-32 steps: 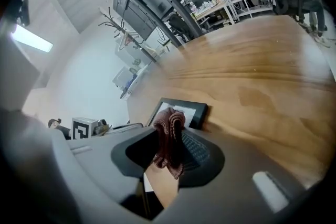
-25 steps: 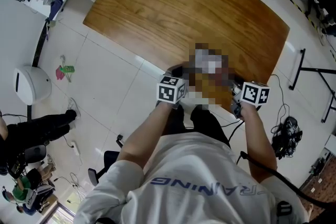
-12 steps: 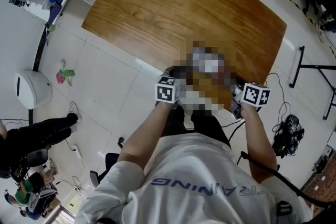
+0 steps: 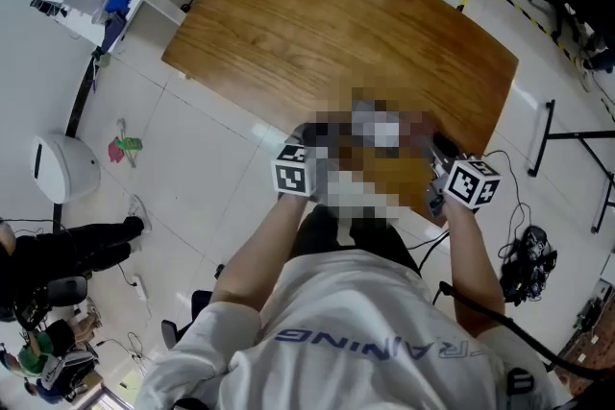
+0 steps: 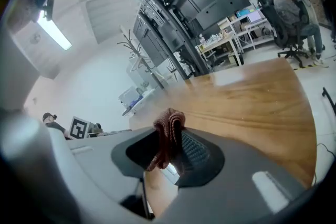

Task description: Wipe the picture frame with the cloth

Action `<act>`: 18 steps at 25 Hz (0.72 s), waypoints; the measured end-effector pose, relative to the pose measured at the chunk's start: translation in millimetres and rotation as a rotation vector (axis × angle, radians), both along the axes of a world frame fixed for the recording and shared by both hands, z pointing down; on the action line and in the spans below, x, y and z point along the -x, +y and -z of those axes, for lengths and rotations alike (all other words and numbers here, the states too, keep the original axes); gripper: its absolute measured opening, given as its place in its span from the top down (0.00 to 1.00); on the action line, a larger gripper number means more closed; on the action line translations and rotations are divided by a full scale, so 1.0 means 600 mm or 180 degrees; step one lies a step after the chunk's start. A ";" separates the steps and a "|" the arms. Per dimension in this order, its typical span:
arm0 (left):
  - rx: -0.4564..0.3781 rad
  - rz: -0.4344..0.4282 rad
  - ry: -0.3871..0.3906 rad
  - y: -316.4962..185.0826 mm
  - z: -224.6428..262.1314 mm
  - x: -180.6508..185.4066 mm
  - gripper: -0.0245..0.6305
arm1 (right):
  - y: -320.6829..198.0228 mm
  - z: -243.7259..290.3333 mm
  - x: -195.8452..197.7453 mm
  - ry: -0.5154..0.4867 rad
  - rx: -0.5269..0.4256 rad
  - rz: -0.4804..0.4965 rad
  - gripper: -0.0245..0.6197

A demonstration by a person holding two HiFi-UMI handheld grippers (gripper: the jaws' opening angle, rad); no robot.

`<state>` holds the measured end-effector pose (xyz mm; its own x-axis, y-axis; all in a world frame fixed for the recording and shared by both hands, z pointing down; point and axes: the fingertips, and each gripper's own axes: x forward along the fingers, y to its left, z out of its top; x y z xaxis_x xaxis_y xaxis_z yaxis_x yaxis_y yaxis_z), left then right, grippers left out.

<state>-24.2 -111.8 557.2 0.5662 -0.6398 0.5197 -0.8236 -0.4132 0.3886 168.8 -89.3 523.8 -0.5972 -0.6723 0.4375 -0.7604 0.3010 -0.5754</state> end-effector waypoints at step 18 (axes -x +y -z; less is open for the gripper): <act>-0.1545 0.0047 -0.0375 -0.060 0.332 0.030 0.96 | -0.052 0.278 -0.054 0.0770 -0.1483 -0.0318 0.78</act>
<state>-42.0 -147.8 358.1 0.5105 -0.8313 0.2201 -0.8575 -0.5112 0.0584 201.0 -120.6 357.0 -0.4393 -0.8766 0.1962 -0.8929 0.4021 -0.2026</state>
